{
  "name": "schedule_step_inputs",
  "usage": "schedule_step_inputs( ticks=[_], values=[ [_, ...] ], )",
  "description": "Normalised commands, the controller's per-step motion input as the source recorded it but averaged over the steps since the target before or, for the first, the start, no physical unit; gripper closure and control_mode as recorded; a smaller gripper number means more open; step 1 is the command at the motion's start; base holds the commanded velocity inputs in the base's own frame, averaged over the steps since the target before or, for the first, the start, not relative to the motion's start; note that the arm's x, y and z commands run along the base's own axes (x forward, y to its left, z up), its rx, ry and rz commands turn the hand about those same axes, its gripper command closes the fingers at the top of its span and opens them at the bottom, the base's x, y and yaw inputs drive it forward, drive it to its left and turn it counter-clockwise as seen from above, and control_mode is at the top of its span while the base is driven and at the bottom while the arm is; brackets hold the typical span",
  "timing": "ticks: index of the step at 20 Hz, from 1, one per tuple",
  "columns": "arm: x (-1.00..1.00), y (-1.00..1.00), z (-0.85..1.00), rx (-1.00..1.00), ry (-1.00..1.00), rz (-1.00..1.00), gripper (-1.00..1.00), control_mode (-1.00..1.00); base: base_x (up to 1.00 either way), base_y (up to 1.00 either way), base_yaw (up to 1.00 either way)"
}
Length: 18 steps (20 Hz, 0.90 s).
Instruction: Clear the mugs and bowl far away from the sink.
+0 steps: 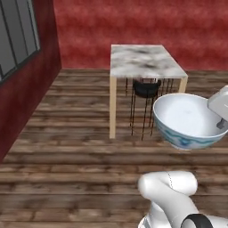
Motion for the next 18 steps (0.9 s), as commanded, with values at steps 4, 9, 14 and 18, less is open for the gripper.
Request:
schedule_step_inputs(
  ticks=[4, 9, 14, 18],
  values=[
    [0.00, 0.00, 0.00, 0.00, 0.00, 0.00, 1.00, 1.00, 1.00, -0.03, 0.00],
    [0.00, 0.00, 0.00, 0.00, 0.00, 0.00, 1.00, 1.00, 1.00, 0.00, -0.01],
    [0.00, 0.00, 0.00, 0.00, 0.00, 0.00, 1.00, 1.00, 1.00, 0.13, -0.32],
    [0.00, 0.00, 0.00, 0.00, 0.00, 0.00, 1.00, 1.00, 1.00, 0.30, -0.60]
  ],
)
